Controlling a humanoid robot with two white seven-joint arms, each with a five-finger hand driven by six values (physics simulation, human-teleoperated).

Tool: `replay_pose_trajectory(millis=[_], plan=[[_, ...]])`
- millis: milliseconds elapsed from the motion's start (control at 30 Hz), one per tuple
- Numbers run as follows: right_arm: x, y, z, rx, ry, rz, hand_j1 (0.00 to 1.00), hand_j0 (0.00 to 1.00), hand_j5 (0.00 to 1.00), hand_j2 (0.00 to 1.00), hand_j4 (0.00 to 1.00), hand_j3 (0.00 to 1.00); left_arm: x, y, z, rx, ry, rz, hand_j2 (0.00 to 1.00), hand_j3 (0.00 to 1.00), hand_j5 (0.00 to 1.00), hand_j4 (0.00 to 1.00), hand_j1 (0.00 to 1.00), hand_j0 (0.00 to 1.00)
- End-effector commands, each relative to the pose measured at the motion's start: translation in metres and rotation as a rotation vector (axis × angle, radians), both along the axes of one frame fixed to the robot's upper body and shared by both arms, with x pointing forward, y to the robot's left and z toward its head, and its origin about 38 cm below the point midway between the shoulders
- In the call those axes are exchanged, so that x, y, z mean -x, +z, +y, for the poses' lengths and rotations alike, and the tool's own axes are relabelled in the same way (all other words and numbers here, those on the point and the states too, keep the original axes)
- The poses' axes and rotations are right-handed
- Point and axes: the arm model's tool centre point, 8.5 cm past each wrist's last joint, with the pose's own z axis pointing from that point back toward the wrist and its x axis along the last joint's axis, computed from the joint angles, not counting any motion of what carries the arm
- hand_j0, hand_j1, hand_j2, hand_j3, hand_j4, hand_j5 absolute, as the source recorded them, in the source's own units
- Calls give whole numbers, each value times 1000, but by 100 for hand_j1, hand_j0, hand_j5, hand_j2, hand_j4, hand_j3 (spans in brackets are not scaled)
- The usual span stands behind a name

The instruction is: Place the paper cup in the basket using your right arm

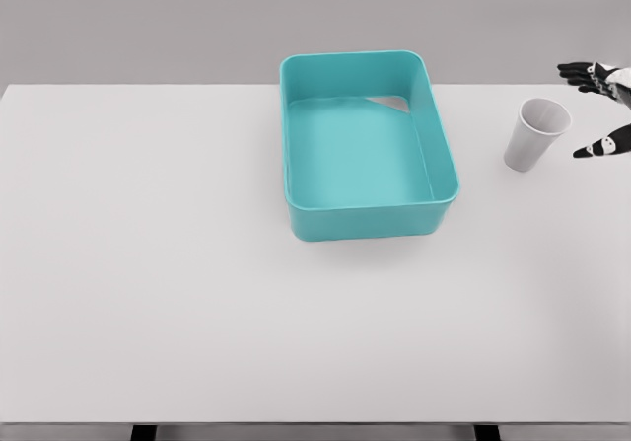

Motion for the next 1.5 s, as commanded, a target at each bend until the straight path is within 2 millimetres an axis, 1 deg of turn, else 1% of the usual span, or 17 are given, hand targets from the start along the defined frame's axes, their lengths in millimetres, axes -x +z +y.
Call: replay_pose_trajectory(millis=[0,100,133,200,300,333,400,500,600,800,933,1200,1300,1467], plan=[[-3,-17,-3,-47,-34,30,100,100,100,100,100,100,0,0,0,0,0,0,100,100,100,100,100,100],[-2,-20,-7,-51,-45,33,100,100,100,100,100,100,0,0,0,0,0,0,100,100,100,100,100,100],[-2,-24,-13,-55,-64,41,100,100,100,100,100,100,0,0,0,0,0,0,100,100,100,100,100,100],[-2,-27,-13,-65,-63,37,100,100,100,100,100,100,0,0,0,0,1,0,100,100,100,100,100,100],[-1,-37,-21,-86,-81,39,100,100,100,100,100,100,0,0,0,0,0,0,100,100,100,100,100,100],[-1,-38,-22,-87,-83,41,100,100,100,100,100,100,0,0,0,0,0,0,100,100,100,100,100,100],[-4,-44,-12,-101,-68,45,100,100,100,100,100,100,0,0,0,0,0,0,100,100,100,100,100,100],[-7,-49,-4,-117,-57,48,100,100,100,100,100,100,0,0,0,0,0,0,100,100,100,100,100,100],[-5,-53,-13,-117,-78,50,100,100,100,100,100,100,0,0,0,0,0,0,100,100,100,100,100,100],[-4,-59,-18,-121,-94,54,100,100,100,100,100,100,0,0,0,0,0,0,100,100,100,100,100,100],[-5,-55,-18,-115,-92,47,100,100,100,100,100,100,0,0,0,0,0,0,100,100,100,100,100,100],[-8,-46,-9,-116,-62,24,100,100,100,100,100,100,0,0,0,0,0,0,100,100,100,100,100,100],[-9,-46,-9,-118,-63,25,100,100,100,100,100,100,0,0,0,2,1,0,100,100,100,100,100,100],[-12,-39,-9,-122,-66,14,100,100,100,100,100,100,0,0,0,0,0,0,100,100,100,100,100,100]])
